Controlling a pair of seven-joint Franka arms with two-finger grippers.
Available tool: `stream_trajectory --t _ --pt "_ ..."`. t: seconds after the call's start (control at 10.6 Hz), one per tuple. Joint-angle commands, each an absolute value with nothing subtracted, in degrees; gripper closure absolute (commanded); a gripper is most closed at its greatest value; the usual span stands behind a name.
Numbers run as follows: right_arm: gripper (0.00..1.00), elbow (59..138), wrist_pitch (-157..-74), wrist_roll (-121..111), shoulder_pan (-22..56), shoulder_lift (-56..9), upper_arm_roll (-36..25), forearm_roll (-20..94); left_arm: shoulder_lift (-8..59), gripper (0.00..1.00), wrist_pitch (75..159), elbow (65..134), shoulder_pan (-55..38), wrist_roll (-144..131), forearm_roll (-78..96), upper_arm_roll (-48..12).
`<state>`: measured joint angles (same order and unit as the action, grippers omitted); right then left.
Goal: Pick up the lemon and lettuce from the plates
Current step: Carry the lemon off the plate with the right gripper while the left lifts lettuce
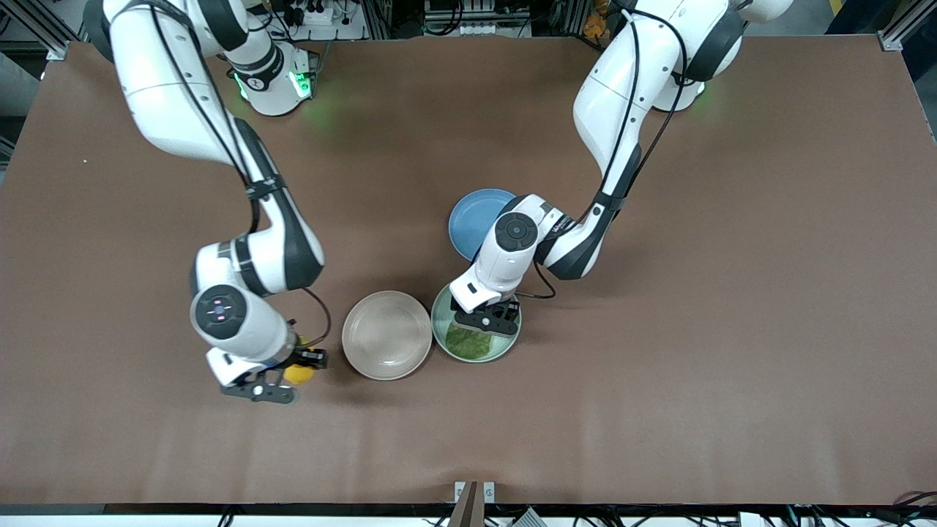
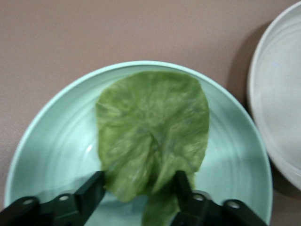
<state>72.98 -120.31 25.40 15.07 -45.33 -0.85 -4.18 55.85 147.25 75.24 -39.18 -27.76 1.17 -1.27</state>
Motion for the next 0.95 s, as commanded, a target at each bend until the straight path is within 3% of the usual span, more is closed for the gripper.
stream_trajectory --t 0.0,0.09,0.19,0.47,0.76,0.85 --pt "1.0 74.18 -114.37 20.85 10.04 -42.9 -0.18 -4.66 56.78 0.77 147.22 74.18 -39.55 -28.56 0.61 -0.79" --pt "1.0 74.35 -113.13 18.39 7.5 -42.37 -0.09 -4.22 56.6 0.95 146.96 74.18 -39.46 -28.56 1.05 -0.88" --pt "1.0 74.79 -112.33 16.46 4.69 -42.28 0.35 -3.87 56.6 1.0 146.78 74.18 -39.29 -28.56 1.92 -0.88" --pt "1.0 78.38 -113.54 10.47 1.59 -40.53 0.18 -3.96 55.2 1.0 142.22 74.0 -37.72 -28.39 3.16 -0.7" --pt "1.0 93.46 -129.48 6.68 0.52 -33.69 0.0 -4.56 54.67 1.0 139.24 73.83 -37.01 -28.3 3.51 -1.23" --pt "1.0 94.56 -130.33 6.59 0.44 -32.79 0.0 -4.66 54.32 1.0 137.83 73.39 -36.39 -28.3 3.52 -1.32"
